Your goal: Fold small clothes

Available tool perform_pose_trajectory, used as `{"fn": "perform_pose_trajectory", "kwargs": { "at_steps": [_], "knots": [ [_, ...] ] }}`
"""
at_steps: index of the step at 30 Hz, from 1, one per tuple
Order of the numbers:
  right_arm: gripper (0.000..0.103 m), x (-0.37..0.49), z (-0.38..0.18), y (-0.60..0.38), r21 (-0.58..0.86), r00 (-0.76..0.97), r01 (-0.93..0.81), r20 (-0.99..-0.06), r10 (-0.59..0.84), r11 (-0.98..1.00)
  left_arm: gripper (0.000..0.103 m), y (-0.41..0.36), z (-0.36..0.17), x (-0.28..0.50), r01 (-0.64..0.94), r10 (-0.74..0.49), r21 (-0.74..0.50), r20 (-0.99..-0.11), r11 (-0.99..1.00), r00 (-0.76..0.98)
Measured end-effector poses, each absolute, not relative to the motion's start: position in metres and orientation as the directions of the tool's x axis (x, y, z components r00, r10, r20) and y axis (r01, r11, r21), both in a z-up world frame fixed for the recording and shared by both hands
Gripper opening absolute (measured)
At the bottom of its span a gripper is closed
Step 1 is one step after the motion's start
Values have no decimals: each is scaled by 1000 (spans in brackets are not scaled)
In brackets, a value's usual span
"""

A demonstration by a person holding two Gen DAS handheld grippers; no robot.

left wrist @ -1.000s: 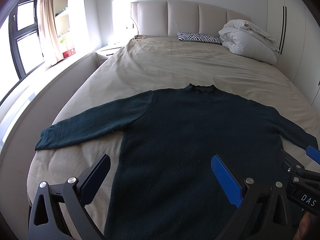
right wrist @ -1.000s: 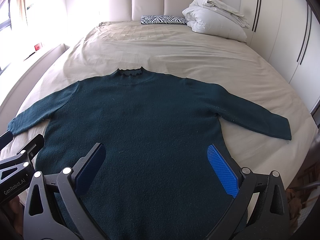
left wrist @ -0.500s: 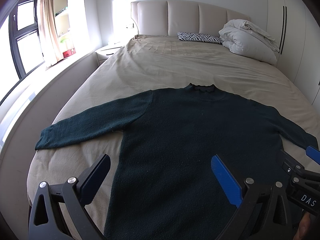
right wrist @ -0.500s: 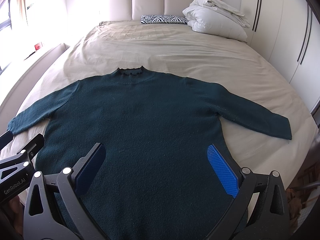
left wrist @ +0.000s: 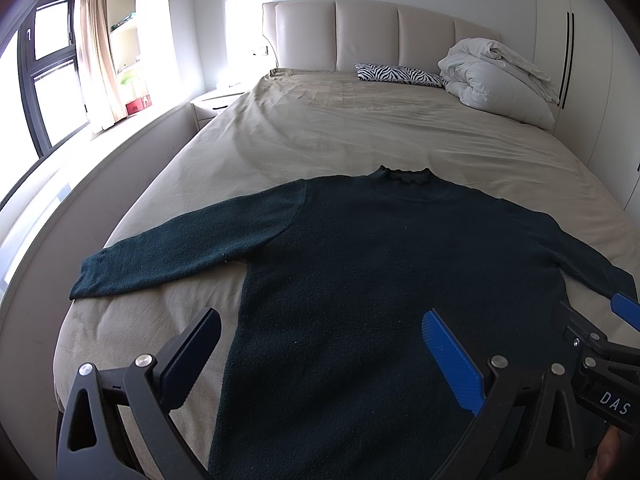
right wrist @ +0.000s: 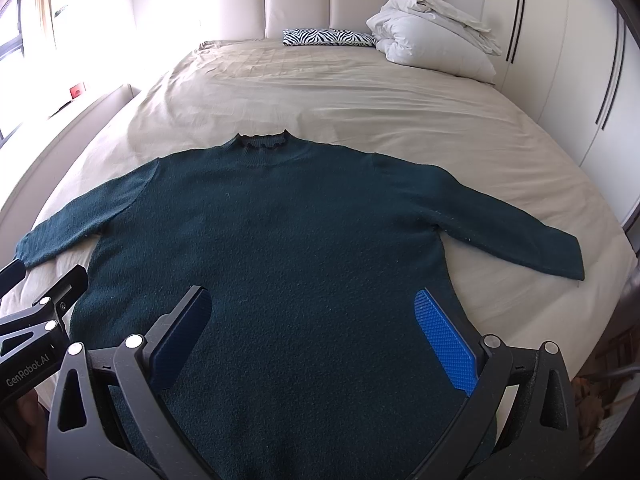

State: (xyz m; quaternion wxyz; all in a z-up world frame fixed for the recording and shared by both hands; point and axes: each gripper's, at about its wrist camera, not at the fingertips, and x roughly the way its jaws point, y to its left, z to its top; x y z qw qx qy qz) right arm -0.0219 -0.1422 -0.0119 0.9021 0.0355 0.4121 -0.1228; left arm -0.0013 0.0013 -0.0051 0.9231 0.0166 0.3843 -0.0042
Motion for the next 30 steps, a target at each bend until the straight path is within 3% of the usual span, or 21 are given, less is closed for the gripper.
{"fn": "perform_pose_trajectory", "kwargs": {
  "at_steps": [11, 19, 24, 30],
  "knots": [
    [103, -22, -13, -151, -1, 625, 252, -764, -163, 968, 103, 9, -19, -3, 26, -16, 3, -721, 1000, 692],
    [103, -42, -28, -272, 306, 672, 404, -739, -52, 862, 103, 19, -45, 5, 24, -87, -93, -776, 995, 625],
    [103, -92, -55, -414, 507, 715, 602, -687, -132, 617, 103, 15, -57, 19, 63, -216, -220, -794, 973, 568],
    [80, -162, -106, -564, 664, 727, 684, -653, -213, 302, 103, 1, -66, 32, 82, -286, -291, -774, 953, 565]
  ]
}}
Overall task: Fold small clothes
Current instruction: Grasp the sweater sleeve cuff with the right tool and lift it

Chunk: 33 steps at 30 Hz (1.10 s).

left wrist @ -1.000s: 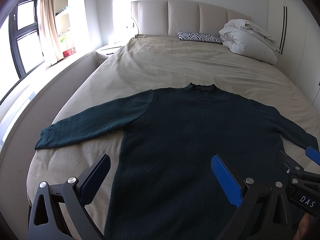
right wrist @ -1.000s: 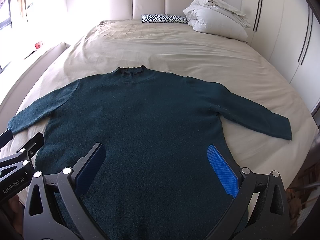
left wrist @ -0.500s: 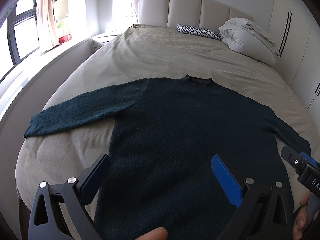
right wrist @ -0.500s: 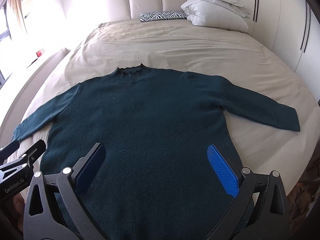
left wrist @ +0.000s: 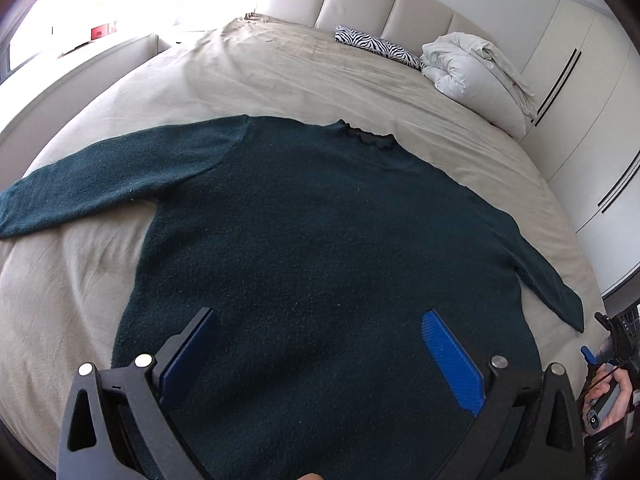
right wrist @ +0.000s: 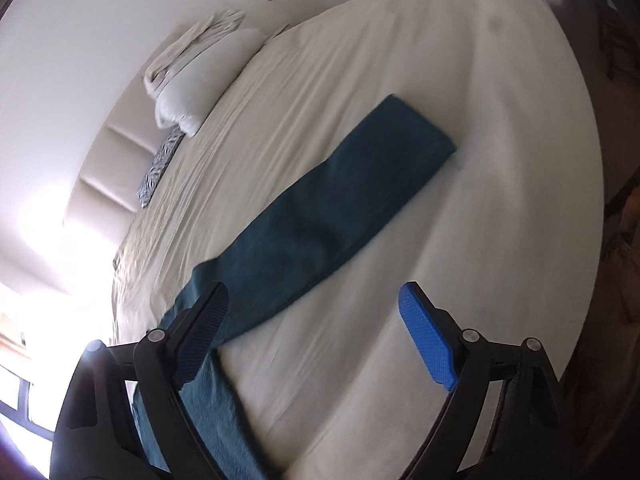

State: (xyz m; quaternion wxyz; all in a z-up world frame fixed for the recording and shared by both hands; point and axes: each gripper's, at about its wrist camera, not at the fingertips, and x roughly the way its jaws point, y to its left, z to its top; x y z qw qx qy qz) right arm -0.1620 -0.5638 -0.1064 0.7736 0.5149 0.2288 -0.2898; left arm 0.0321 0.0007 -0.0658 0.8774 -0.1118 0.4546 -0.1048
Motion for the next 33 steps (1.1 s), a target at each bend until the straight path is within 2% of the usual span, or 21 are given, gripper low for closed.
{"fn": "perform_pose_trajectory", "kwargs": {
  "at_steps": [4, 9, 12, 14, 15, 17, 19, 25, 33],
  "knots": [
    [68, -178, -140, -624, 716, 743, 669, -645, -178, 200, 103, -15, -75, 45, 83, -294, -297, -795, 951, 531],
    [65, -170, -154, -666, 742, 773, 635, -608, -184, 214, 103, -27, -90, 59, 76, -273, -269, -847, 960, 456],
    [51, -155, -160, -675, 739, 763, 646, -617, -190, 192, 103, -27, -95, 66, 67, -265, -262, -857, 963, 442],
    [37, -150, -164, -687, 732, 757, 653, -624, -195, 193, 102, -26, -97, 70, 74, -288, -285, -854, 956, 433],
    [33, -146, -166, -689, 729, 755, 655, -626, -193, 198, 101, -25, -99, 72, 72, -301, -300, -853, 951, 426],
    [18, -136, -165, -693, 725, 753, 658, -629, -193, 204, 96, -23, -103, 76, 63, -330, -335, -851, 940, 407],
    [8, -126, -162, -695, 709, 742, 670, -641, -195, 220, 90, -19, -107, 78, 57, -370, -378, -845, 924, 387],
    [7, -65, -109, -654, 592, 713, 685, -665, -223, 425, 89, -9, -109, 84, 47, -444, -464, -808, 885, 386],
    [7, 69, -44, -516, 382, 729, 499, -671, -138, 778, 89, 20, -105, 97, 31, -516, -555, -750, 831, 414]
  ]
}}
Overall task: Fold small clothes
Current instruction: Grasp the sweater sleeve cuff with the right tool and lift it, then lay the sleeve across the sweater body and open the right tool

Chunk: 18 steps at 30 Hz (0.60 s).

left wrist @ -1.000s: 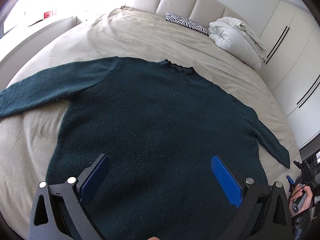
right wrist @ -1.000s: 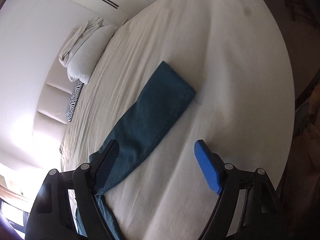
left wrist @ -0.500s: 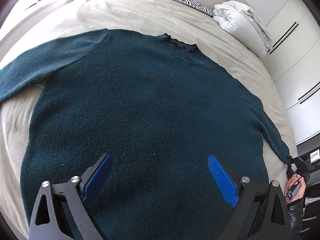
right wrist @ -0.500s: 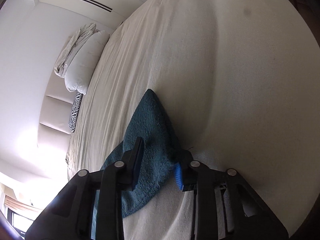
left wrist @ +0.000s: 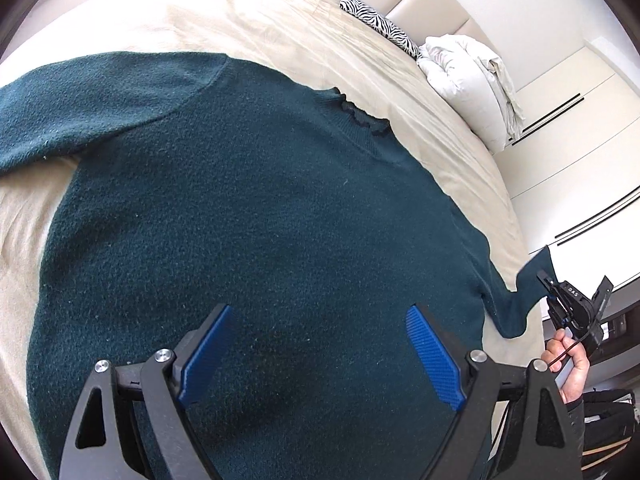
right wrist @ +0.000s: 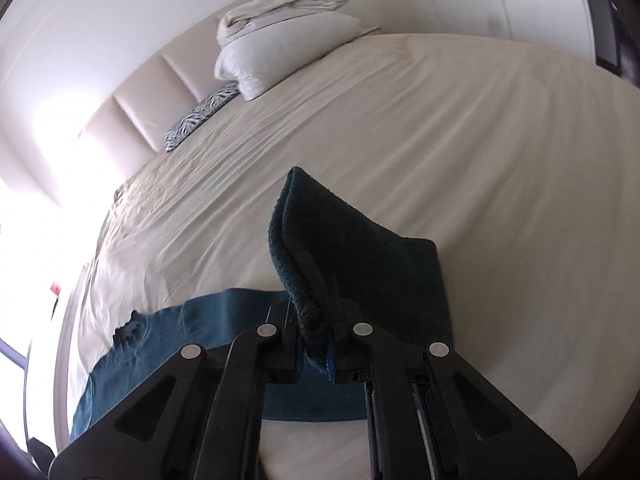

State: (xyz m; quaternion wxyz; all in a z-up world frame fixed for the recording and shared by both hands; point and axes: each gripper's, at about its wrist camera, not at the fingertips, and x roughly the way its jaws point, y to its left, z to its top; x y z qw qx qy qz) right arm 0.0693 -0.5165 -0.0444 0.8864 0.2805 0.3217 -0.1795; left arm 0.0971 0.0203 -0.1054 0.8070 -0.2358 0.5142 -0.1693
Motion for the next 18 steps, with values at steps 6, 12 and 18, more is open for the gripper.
{"fn": "perform_pose_trajectory", "kwargs": {
  "at_steps": [6, 12, 18],
  "knots": [
    [7, 161, -44, -352, 299, 723, 241, -690, 35, 923, 88, 56, -106, 103, 1, -544, -608, -710, 794, 447],
    [7, 195, -63, -194, 235, 687, 29, -711, 151, 972, 88, 93, -109, 107, -36, -531, -622, -695, 782, 484],
    [13, 180, -122, -132, 318, 571, -26, -773, 275, 948, 88, 103, -112, 113, -48, -531, -631, -690, 775, 492]
  ]
}}
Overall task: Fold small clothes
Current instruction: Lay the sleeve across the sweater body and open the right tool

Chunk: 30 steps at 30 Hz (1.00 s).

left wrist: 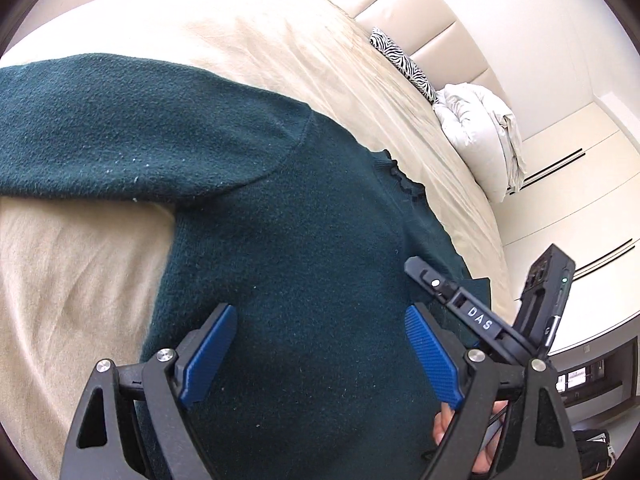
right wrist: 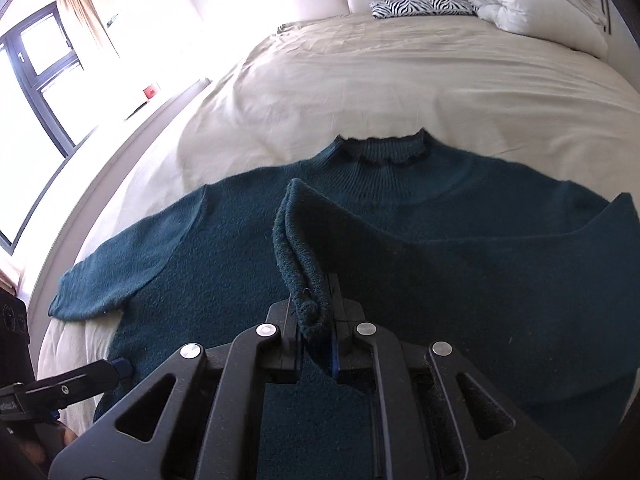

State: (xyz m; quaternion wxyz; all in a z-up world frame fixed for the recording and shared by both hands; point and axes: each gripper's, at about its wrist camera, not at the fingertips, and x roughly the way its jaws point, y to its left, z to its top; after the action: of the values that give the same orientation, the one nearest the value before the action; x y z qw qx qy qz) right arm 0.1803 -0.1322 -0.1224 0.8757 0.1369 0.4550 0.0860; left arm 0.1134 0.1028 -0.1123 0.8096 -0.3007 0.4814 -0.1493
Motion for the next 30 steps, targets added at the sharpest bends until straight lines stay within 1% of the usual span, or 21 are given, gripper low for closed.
{"fn": "perform_pose_trajectory", "kwargs": {
  "at_steps": [1, 2, 3, 4, 5, 9, 15, 16, 17, 19, 20, 22, 25, 26, 27, 29, 30],
  "knots": [
    [21, 174, -133, -133, 370, 548, -37, -769, 328, 928, 88, 102, -112, 115, -44, -531, -628, -691, 777, 491],
    [32, 170, -139, -141, 421, 543, -45, -751, 376, 906, 88, 101, -111, 116, -40, -532, -628, -690, 777, 490],
    [38, 164, -141, -144, 448, 560, -50, -728, 396, 893, 88, 99, -110, 117, -38, -533, -627, -691, 778, 487],
    [48, 159, -138, -148, 455, 581, -48, -711, 395, 889, 88, 96, -111, 120, -37, -535, -626, -693, 779, 483],
    [51, 154, -133, -152, 456, 600, -47, -698, 390, 889, 88, 92, -111, 122, -33, -537, -626, -695, 779, 478],
    [52, 134, -116, -173, 454, 615, -56, -686, 389, 889, 88, 69, -108, 133, 9, -555, -616, -703, 788, 445],
    [52, 86, -97, -242, 507, 665, 33, -655, 360, 861, 87, 21, -107, 176, 69, -537, -561, -739, 825, 408],
    [52, 78, -94, -257, 514, 680, 51, -646, 347, 856, 83, 13, -108, 185, 76, -527, -546, -751, 834, 397],
    [52, 71, -91, -272, 521, 693, 71, -639, 334, 850, 73, 5, -110, 193, 82, -517, -529, -766, 845, 383],
    [52, 61, -85, -302, 533, 717, 99, -624, 311, 840, 60, -10, -115, 207, 93, -498, -499, -794, 861, 349],
    [52, 57, -82, -317, 535, 727, 115, -619, 297, 837, 58, -17, -118, 211, 100, -479, -475, -811, 874, 336],
    [52, 54, -76, -346, 524, 742, 143, -618, 260, 840, 58, -26, -122, 216, 119, -437, -422, -838, 899, 327],
    [52, 55, -69, -392, 501, 753, 202, -629, 194, 842, 58, -31, -121, 218, 131, -398, -376, -855, 917, 333],
    [52, 57, -68, -406, 501, 754, 215, -630, 184, 838, 55, -33, -121, 217, 134, -381, -357, -860, 924, 339],
    [52, 61, -69, -417, 495, 751, 227, -638, 173, 839, 53, -35, -121, 217, 141, -358, -329, -868, 934, 345],
    [52, 72, -74, -438, 467, 722, 262, -676, 150, 845, 35, -39, -119, 214, 154, -323, -286, -875, 946, 361],
    [52, 78, -77, -447, 466, 709, 274, -689, 150, 841, 31, -39, -119, 214, 157, -323, -284, -874, 946, 363]
  ]
}}
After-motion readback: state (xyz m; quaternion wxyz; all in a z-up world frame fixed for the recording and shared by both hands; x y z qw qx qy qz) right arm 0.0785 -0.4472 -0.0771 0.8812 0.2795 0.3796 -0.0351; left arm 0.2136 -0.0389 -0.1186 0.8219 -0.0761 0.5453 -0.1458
